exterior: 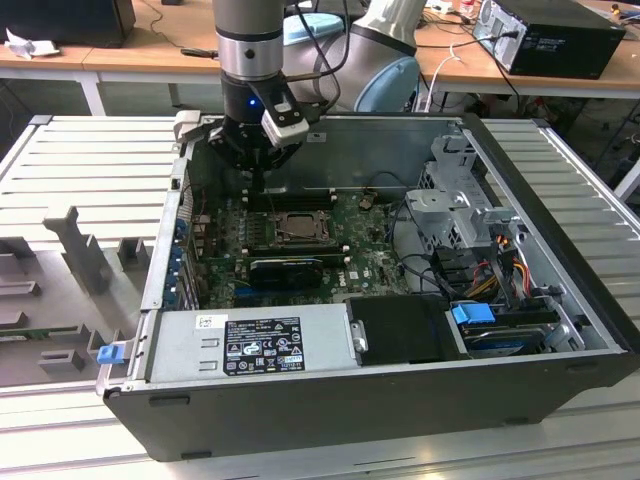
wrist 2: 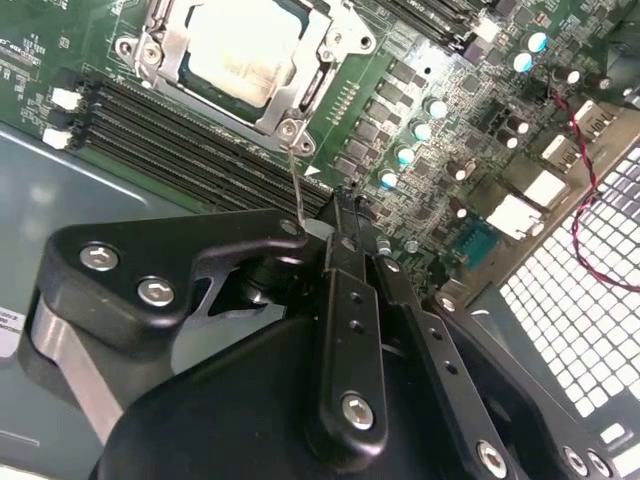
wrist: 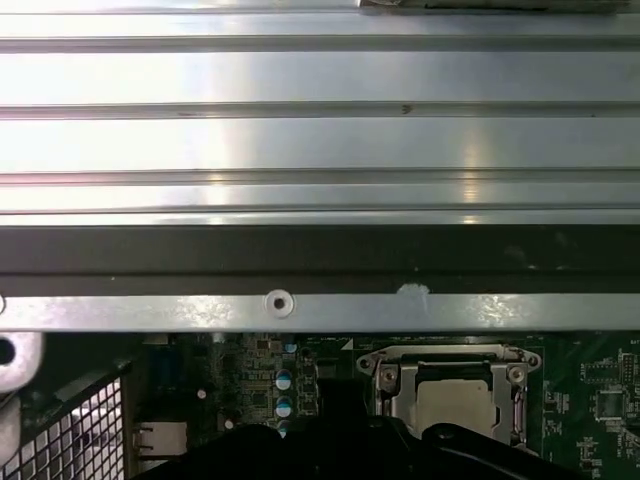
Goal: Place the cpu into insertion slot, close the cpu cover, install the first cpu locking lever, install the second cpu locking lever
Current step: 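Install the first cpu locking lever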
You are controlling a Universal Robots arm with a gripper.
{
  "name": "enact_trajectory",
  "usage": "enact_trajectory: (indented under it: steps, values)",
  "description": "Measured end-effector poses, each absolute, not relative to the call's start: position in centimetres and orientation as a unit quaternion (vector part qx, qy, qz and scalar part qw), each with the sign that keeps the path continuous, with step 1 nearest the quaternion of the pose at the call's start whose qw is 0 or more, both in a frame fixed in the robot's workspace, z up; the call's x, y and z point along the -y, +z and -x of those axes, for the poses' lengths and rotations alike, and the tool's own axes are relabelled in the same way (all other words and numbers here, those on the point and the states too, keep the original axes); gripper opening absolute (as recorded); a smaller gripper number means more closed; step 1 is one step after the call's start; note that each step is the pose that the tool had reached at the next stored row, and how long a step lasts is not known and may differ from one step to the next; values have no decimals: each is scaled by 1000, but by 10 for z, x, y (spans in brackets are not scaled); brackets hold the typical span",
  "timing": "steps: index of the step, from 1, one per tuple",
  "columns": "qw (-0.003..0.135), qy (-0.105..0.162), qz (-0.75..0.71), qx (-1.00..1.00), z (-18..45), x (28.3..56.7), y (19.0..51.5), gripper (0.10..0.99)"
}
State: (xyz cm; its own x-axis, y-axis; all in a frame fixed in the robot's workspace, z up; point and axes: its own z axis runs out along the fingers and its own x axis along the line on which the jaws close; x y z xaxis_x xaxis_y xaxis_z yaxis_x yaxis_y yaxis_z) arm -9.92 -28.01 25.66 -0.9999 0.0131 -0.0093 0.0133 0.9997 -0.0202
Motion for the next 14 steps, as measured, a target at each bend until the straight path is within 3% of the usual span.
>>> enact_trajectory:
  steps: [14]
  values:
    - [5,-10,-7,-1000,93,280,256,106]
